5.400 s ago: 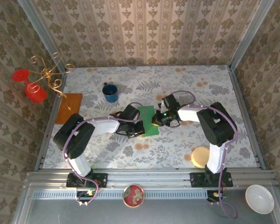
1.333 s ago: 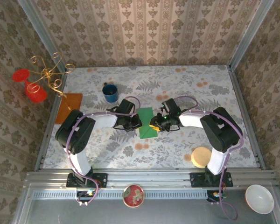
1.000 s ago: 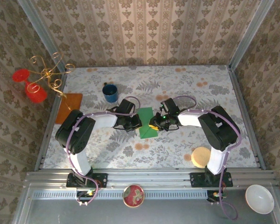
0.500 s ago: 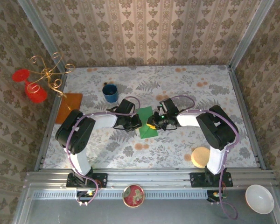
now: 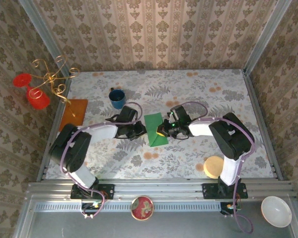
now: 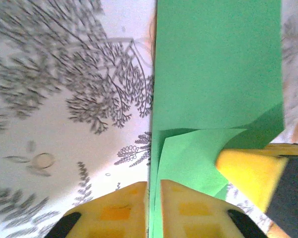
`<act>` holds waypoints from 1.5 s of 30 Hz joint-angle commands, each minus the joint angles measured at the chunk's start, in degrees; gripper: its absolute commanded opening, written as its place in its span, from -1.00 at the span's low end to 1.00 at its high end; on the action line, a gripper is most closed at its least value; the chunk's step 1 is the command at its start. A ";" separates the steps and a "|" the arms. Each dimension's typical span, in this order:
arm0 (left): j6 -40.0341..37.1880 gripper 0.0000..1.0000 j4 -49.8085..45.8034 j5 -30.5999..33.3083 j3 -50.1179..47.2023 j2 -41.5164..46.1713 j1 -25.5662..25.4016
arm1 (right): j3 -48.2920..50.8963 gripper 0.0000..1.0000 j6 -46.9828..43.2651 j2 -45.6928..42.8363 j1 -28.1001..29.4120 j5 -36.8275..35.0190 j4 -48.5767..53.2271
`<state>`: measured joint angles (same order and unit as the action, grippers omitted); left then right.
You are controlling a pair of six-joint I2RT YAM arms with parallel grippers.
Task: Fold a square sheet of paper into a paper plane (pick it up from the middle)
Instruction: Turn over the paper at the center of the table.
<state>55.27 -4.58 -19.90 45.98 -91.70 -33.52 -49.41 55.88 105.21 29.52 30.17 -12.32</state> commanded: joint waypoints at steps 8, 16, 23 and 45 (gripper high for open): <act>2.20 -0.01 6.79 -0.04 -7.66 18.72 3.81 | 2.36 -1.00 -6.05 -11.57 -2.06 2.93 -11.84; 4.73 0.61 17.27 -5.56 -9.06 22.84 1.81 | 2.65 -1.00 0.59 -16.38 -2.80 9.19 -21.15; 1.96 0.67 18.20 -7.08 -4.98 20.60 -0.89 | 2.39 -0.99 5.77 -17.22 -2.80 13.01 -25.83; 2.39 -0.09 24.89 -8.54 -7.04 22.53 0.47 | 2.34 -0.90 6.64 -17.12 -3.68 14.47 -25.04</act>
<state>58.28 18.00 -27.46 39.70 -70.61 -33.36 -47.33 61.98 89.30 26.20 42.94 -36.23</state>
